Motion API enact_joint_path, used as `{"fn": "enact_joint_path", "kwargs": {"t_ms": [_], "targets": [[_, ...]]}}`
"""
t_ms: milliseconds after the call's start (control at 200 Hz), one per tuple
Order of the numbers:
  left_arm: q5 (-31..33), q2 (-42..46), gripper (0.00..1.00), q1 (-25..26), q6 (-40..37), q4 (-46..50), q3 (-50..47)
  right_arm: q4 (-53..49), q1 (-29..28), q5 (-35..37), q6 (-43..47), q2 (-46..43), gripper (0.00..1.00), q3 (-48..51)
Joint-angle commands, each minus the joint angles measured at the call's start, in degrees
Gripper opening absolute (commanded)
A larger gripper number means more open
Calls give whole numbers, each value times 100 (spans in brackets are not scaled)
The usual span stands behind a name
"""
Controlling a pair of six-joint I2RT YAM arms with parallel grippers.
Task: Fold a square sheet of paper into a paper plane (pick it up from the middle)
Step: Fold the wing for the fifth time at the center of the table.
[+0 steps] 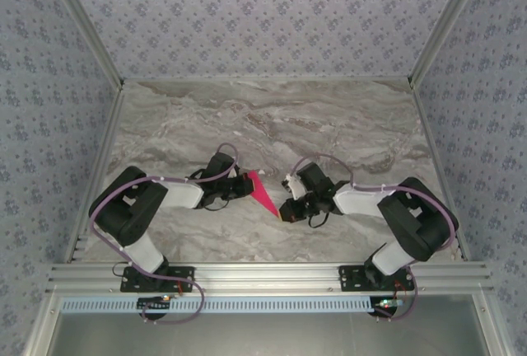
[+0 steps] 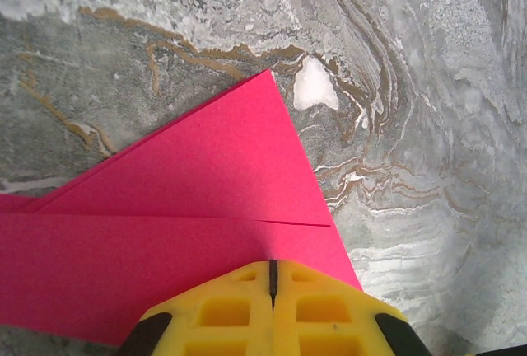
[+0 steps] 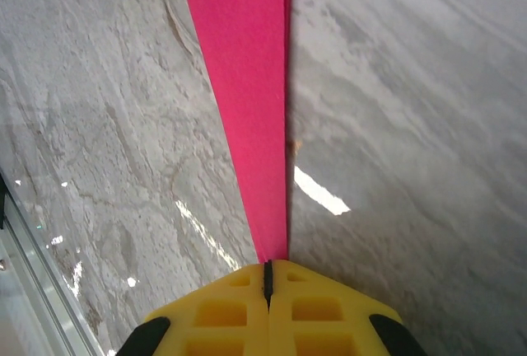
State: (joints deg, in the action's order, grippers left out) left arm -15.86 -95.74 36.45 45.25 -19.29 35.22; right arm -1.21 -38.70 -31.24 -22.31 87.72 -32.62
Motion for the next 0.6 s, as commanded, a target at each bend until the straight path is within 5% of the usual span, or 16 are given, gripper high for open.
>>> {"fn": "enact_joint_path", "kwargs": {"t_ms": [0, 370, 600], "targets": [[557, -146, 0, -95, -139, 802, -1, -1170, -27, 200, -108, -92, 0, 280], [373, -254, 0, -94, -201, 690, 132, -609, -54, 122, -173, -312, 0, -680], [355, -253, 0, -83, -203, 663, 107, -94, -96, 57, -233, 789, 0, -1538]]}}
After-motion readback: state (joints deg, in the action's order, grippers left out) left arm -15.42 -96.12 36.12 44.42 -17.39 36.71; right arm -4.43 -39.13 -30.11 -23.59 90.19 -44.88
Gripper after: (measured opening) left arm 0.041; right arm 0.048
